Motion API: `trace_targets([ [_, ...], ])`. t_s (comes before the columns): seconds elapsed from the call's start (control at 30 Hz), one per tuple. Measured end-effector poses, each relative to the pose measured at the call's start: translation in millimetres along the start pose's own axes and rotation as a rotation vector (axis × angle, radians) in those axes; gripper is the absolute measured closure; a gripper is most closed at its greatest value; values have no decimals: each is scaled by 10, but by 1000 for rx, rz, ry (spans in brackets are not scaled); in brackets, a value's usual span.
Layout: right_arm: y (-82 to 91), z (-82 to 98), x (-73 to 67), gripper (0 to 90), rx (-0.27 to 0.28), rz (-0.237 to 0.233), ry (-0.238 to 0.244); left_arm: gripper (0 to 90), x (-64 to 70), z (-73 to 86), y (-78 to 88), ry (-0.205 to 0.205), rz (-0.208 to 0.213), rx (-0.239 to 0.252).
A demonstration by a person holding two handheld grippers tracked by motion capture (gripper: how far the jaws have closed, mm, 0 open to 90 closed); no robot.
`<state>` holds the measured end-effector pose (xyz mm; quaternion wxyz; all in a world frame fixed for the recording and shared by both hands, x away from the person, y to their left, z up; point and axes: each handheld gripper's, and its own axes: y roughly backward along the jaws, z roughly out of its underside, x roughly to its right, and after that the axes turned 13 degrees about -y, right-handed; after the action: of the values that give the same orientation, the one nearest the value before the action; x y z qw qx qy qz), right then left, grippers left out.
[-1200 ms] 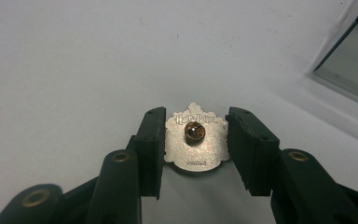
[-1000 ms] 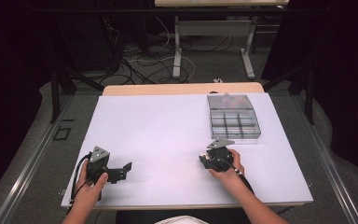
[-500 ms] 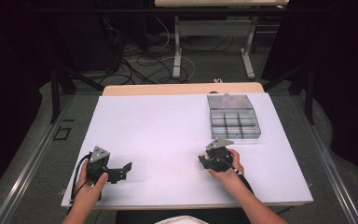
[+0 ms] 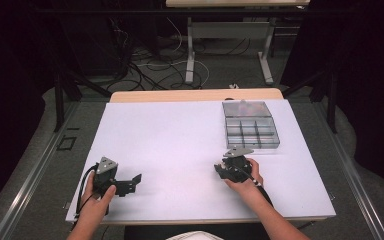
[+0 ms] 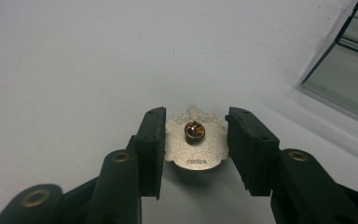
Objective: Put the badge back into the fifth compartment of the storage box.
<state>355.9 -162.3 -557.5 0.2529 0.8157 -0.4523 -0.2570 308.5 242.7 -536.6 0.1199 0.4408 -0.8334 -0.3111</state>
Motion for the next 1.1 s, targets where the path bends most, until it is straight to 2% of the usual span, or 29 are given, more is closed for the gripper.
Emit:
trace_targets([
  [0.1, 16, -6, 9, 574, -9, 4, -9, 10, 2, 0, -1, 1, 0, 1],
  [0.13, 14, -10, 26, 574, 6, 8, -5, 10, 2, 0, -1, 0, 0, 1],
  [0.23, 27, -18, 37, 574, -2, 9, -12, 10, 2, 0, -2, 0, 0, -1],
  [0.33, 34, -26, 59, 574, 13, 14, -23, 10, 2, 0, -3, 0, 0, -1],
  [0.37, 50, -35, 71, 575, -8, 14, -16, 10, 3, 0, -3, 0, 1, -1],
  [0.4, 41, -31, 76, 574, 16, 13, -24, 10, 3, 0, -4, -1, 1, 0],
  [0.6, 66, -45, 115, 574, 20, 20, -47, 10, 4, -1, -5, -1, 1, 0],
  [0.67, 85, -54, 135, 574, 7, 22, -43, 10, 4, -1, -5, 0, 1, 0],
  [0.7, 76, -51, 139, 574, 26, 22, -46, 10, 4, -1, -5, 0, 1, 0],
  [1.1, 126, -79, 208, 574, 38, 33, -64, 10, 6, 0, -11, 0, 2, 1],
])
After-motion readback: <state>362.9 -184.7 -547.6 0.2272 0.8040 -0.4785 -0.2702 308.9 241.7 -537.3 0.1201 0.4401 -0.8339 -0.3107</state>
